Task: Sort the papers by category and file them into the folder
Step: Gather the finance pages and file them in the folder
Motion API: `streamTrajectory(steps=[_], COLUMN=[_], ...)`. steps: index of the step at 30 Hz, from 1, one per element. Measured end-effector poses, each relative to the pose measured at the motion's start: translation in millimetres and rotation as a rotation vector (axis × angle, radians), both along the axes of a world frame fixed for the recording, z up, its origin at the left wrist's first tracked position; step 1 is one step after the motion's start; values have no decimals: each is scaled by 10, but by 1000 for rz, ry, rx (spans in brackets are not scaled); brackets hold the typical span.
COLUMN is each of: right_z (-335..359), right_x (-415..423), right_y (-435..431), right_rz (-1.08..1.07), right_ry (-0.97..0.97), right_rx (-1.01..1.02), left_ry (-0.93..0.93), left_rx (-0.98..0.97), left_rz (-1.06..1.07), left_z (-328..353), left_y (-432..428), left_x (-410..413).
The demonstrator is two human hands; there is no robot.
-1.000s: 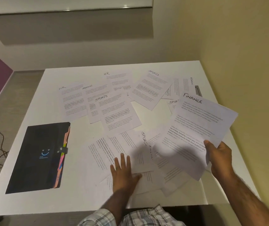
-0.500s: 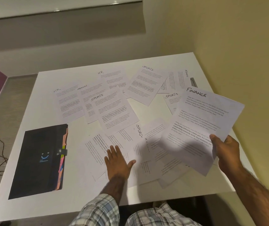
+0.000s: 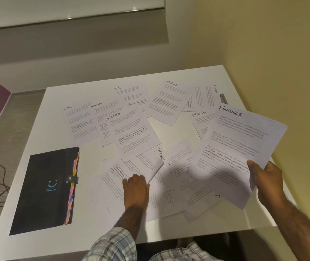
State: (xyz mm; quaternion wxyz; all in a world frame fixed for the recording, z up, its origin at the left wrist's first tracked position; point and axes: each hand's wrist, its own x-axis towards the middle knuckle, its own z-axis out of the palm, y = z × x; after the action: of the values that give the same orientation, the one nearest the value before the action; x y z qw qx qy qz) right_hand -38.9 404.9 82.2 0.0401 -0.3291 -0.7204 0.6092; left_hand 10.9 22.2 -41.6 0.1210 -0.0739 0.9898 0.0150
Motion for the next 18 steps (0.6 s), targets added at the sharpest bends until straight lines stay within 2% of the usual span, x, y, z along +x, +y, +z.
streamTrajectory(steps=[9, 18], right_z=[15, 48], right_x=[-77, -129], right_y=[-95, -247], right_rz=[-7, 26], right_ry=[12, -2], right_rx=[-21, -38], left_ry=[48, -8], left_rx=[37, 74], left_rz=[-239, -240], left_z=[-35, 94], left_y=[9, 37], left_x=[264, 465])
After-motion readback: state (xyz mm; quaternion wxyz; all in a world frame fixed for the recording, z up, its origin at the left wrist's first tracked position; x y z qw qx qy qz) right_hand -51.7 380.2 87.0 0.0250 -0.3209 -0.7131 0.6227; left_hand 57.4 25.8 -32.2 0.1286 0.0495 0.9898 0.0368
